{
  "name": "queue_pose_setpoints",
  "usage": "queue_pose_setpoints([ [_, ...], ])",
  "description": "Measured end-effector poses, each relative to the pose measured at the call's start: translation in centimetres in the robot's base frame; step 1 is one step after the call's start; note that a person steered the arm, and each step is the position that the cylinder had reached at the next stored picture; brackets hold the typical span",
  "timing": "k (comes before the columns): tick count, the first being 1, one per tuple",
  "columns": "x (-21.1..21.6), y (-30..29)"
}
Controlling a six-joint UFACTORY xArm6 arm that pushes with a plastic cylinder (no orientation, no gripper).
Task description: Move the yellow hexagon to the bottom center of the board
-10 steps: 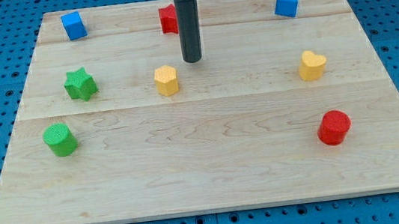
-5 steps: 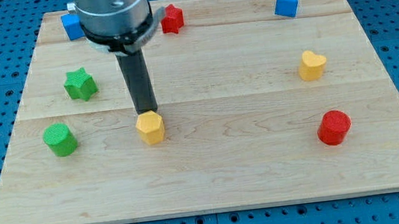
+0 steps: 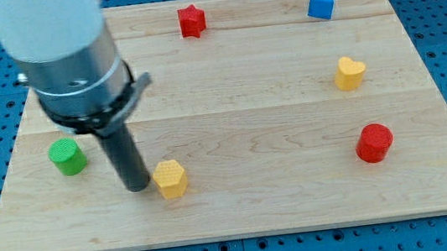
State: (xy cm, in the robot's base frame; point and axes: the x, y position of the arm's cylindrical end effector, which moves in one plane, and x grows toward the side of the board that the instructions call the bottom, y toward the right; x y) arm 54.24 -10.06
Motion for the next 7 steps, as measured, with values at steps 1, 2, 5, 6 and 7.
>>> queue_pose_setpoints([
  [1,0.2,3.1],
  [2,0.2,3.1],
  [5,-0.1,6.1],
  [6,-1.2,3.0],
  [7,-1.8,3.1],
])
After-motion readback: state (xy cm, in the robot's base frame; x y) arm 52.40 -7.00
